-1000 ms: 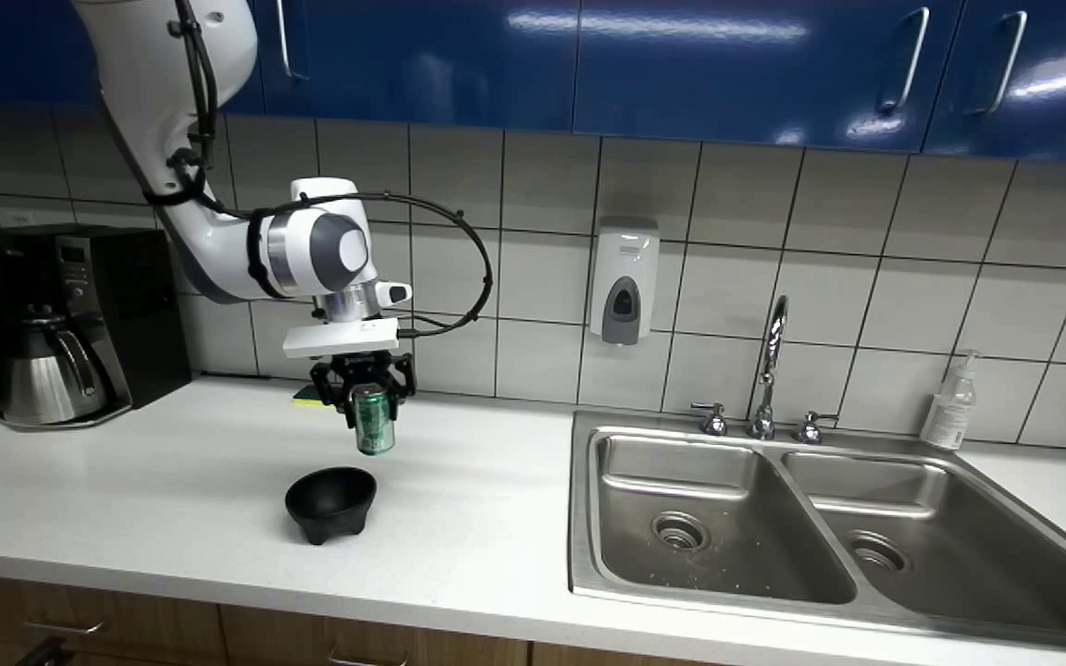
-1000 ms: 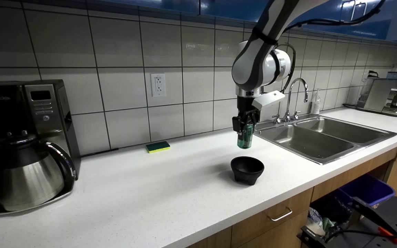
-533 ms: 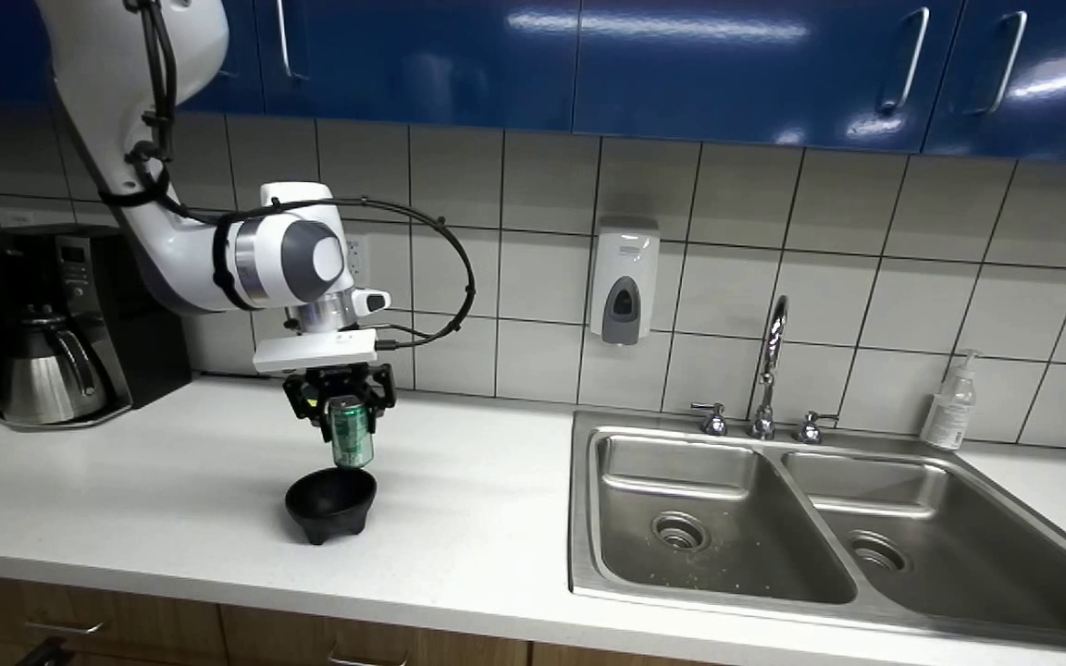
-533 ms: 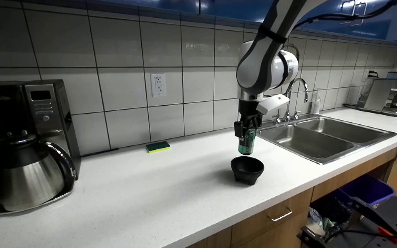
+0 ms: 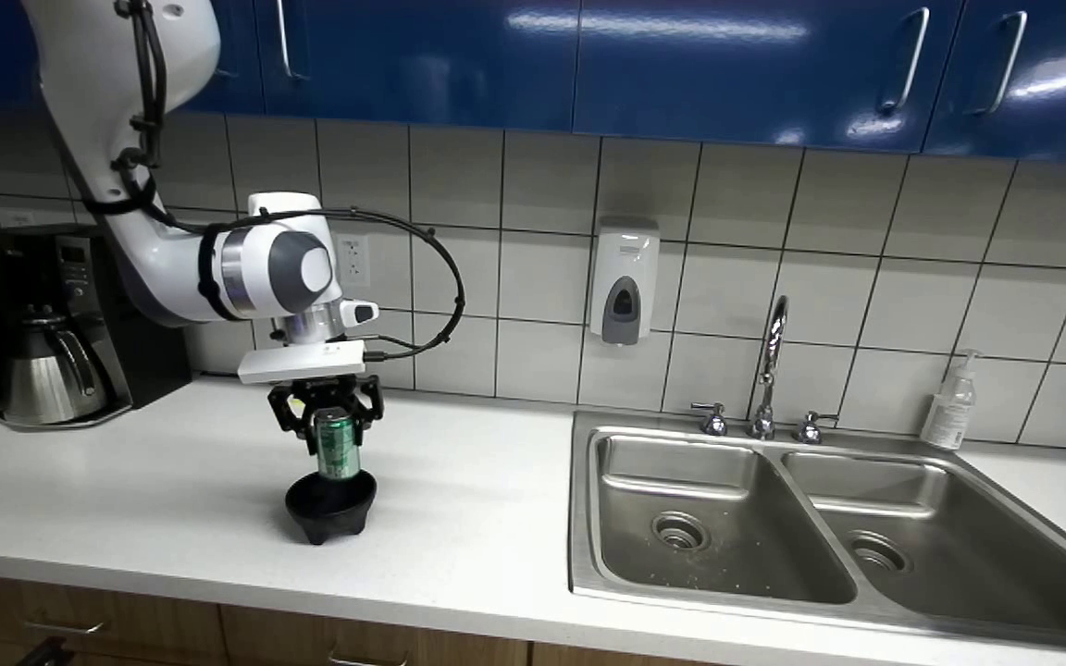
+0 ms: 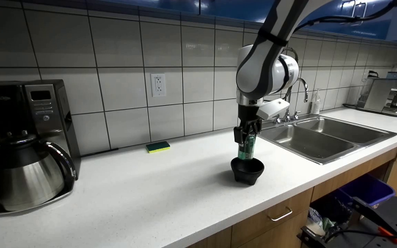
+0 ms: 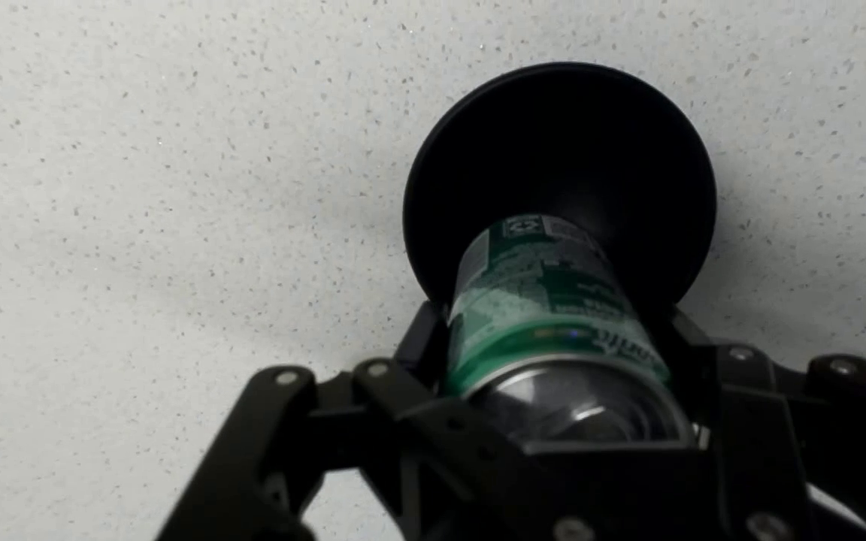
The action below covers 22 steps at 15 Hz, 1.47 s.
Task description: Put the green can in the black bowl
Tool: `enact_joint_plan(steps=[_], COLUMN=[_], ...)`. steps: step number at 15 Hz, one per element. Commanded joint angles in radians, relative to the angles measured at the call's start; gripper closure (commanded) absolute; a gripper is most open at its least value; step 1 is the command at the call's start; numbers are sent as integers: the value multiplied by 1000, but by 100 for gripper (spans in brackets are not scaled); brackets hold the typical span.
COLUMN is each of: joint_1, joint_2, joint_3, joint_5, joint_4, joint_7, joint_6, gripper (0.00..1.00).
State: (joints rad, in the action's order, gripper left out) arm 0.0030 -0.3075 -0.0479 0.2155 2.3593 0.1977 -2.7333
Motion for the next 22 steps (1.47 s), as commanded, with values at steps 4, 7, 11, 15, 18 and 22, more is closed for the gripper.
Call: enact_joint_plan(steps=[4,7,11,15,18,22], joint_1=[-8,-12,-17,-20,-20,-19], joint_2=[-16,-39,-73,-100,-109,-107], joint_3=[21,28,30,32,34,34], joint_5=[9,4,-1,-4,-5,-4], joint_4=[-6,-12,-21,-27,-31,-33], joint_7=[28,39,45,47,49,48], joint_6=[-2,1,8,12,19,22], gripper=[58,58,58,58,57,0])
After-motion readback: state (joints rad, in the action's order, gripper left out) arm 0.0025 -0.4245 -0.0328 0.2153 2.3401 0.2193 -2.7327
